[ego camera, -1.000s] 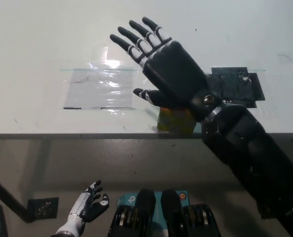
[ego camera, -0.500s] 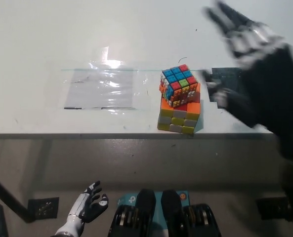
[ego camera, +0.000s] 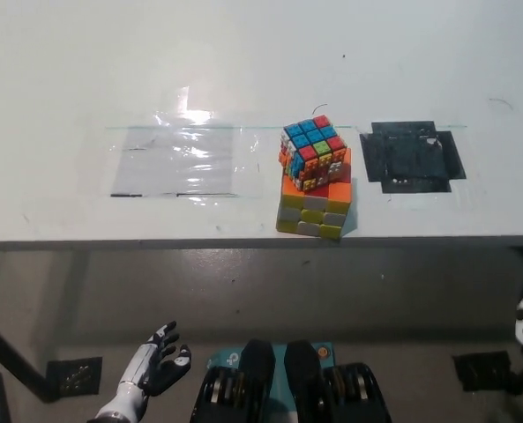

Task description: The robot uses its right hand to pick up the small cube kept on the middle on the desk and place it on the bigger cube kept next to it

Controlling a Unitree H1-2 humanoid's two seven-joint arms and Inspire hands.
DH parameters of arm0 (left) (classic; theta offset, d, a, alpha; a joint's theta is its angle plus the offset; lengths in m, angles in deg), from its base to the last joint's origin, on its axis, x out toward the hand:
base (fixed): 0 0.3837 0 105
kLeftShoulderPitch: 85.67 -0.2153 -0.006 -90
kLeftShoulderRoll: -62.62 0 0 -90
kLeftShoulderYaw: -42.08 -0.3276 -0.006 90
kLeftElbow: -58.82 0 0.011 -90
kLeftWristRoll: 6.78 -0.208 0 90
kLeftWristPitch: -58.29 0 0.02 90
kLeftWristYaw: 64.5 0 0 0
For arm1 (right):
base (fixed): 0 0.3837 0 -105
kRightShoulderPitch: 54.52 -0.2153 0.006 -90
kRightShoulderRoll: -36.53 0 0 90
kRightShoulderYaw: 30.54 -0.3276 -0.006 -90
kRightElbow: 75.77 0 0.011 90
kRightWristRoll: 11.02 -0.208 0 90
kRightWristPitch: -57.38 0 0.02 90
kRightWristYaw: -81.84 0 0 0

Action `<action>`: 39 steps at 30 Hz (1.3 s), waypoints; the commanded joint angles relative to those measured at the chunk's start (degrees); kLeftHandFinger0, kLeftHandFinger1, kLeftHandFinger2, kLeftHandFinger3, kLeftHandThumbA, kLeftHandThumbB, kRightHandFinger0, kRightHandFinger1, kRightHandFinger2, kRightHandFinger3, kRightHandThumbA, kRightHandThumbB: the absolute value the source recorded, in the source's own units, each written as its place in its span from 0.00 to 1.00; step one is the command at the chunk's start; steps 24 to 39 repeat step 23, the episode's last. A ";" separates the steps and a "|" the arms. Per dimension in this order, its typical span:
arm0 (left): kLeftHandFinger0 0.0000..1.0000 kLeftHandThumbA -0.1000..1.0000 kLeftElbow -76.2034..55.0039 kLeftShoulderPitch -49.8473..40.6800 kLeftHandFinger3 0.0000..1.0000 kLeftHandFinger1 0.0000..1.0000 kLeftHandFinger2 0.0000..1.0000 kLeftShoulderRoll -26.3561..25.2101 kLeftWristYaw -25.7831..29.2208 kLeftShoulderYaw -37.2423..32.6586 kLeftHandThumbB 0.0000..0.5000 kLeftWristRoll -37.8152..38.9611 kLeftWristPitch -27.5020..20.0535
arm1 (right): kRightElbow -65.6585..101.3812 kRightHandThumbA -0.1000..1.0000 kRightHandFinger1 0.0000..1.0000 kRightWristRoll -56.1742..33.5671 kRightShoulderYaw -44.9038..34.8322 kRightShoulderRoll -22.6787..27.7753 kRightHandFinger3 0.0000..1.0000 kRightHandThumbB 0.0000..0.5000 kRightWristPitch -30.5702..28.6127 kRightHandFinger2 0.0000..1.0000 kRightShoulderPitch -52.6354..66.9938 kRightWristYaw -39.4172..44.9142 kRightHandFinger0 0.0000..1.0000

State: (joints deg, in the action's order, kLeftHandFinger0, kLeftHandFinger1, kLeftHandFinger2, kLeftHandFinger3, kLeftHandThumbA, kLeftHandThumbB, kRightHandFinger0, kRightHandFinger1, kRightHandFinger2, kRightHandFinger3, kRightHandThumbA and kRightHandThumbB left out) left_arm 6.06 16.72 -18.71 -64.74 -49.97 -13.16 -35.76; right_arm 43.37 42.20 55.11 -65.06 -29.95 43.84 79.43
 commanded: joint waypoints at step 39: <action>1.00 0.39 -0.94 2.24 1.00 1.00 1.00 -0.42 0.86 0.63 0.61 0.39 -1.31 | -42.21 0.19 0.43 -12.09 2.41 -3.46 0.83 0.31 -4.06 0.58 -11.55 -15.94 0.36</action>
